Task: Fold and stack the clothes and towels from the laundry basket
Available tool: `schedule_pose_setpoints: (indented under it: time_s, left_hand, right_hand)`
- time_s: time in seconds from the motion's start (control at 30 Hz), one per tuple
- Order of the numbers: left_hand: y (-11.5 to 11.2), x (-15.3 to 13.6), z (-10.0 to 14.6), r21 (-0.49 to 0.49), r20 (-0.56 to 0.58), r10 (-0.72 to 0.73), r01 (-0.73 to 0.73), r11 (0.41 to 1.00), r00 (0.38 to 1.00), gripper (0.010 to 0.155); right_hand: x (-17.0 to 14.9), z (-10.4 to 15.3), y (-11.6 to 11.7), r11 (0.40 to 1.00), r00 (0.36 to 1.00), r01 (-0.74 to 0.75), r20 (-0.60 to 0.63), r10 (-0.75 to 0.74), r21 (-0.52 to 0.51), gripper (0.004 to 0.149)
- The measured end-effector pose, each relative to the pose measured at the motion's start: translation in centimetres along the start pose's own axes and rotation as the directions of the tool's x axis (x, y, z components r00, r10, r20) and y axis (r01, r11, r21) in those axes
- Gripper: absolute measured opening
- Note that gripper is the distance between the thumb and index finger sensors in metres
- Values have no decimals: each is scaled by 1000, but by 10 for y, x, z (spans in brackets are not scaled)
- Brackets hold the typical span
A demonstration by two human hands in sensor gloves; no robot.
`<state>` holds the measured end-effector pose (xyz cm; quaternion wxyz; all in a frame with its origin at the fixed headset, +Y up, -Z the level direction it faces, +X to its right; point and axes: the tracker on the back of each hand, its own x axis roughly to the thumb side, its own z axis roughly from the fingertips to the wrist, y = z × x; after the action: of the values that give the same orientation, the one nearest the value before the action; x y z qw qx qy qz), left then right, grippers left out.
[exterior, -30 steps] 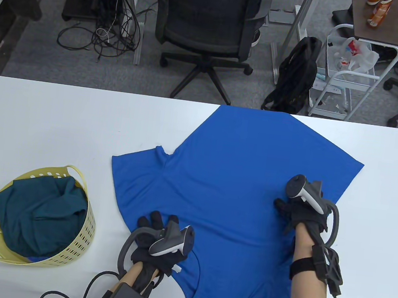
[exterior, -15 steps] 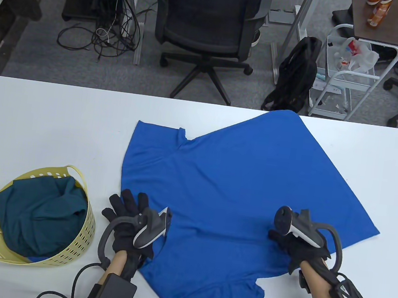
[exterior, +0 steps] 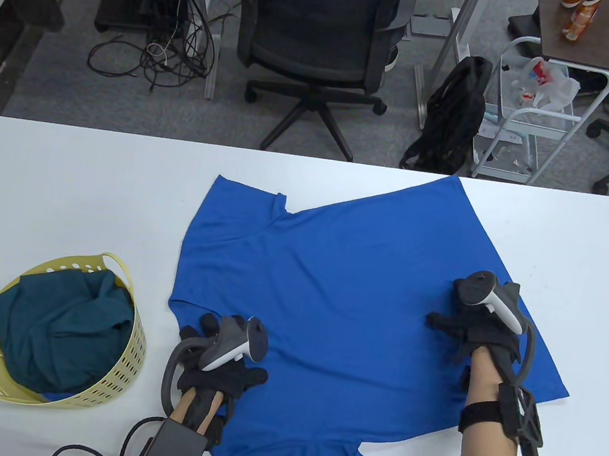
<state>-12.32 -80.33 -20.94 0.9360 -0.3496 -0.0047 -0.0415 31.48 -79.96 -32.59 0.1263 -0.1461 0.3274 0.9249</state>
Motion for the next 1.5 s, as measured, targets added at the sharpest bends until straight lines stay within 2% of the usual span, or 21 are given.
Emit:
schedule_pose_setpoints:
  time_s: [0.07,0.1,0.17,0.3,0.43,0.53,0.6,0.63,0.7,0.77,0.87,0.97,1.17,1.5]
  left_hand:
    - [1,-2,-2,28,49,32,-33,999,998,112]
    - [2,-4,-4,39,53,41,-43,998,998,111]
    - [5,-10,-7,92,37,41,-44,995,998,108]
    - [15,-24,-5,223,-107,0,24,975,994,103]
    - [18,-38,-2,270,-237,-35,100,958,971,99]
    - [18,-45,1,263,-286,-49,128,956,957,94]
    - [19,-46,5,229,-253,-59,119,966,966,94]
    - [18,-44,9,195,-205,-53,93,976,977,96]
    - [14,-39,13,112,-99,-15,26,993,995,104]
    - [8,-32,15,-31,-20,-11,10,999,1000,110]
    - [1,-29,18,-15,-16,-85,84,996,996,114]
    - [-4,-33,21,-31,17,-41,42,999,999,116]
    - [-11,-33,24,-32,40,-40,41,999,998,118]
    - [-16,-32,32,8,29,-53,53,999,998,117]
  right_hand:
    - [-3,0,1,1000,1000,2,5,-2,3,89]
    - [-1,5,1,998,999,-43,-4,42,-48,88]
    - [1,12,3,991,992,-123,-26,122,-58,88]
    - [0,39,17,978,981,-188,35,192,-89,92]
    - [3,71,33,964,953,-254,148,264,-79,94]
    - [8,95,42,947,922,-309,218,321,-87,95]
    - [6,103,40,938,913,-322,218,344,-131,95]
    - [2,104,37,944,916,-289,243,321,-156,96]
    - [-5,100,35,954,914,-263,280,294,-143,100]
    - [-18,90,36,971,933,-236,270,237,-38,105]
    - [-30,84,42,977,949,-208,255,187,57,111]
    - [-42,83,55,968,955,-233,209,208,99,114]
    - [-49,95,60,966,954,-246,196,227,78,118]
    - [-61,96,62,984,970,-176,174,167,35,119]
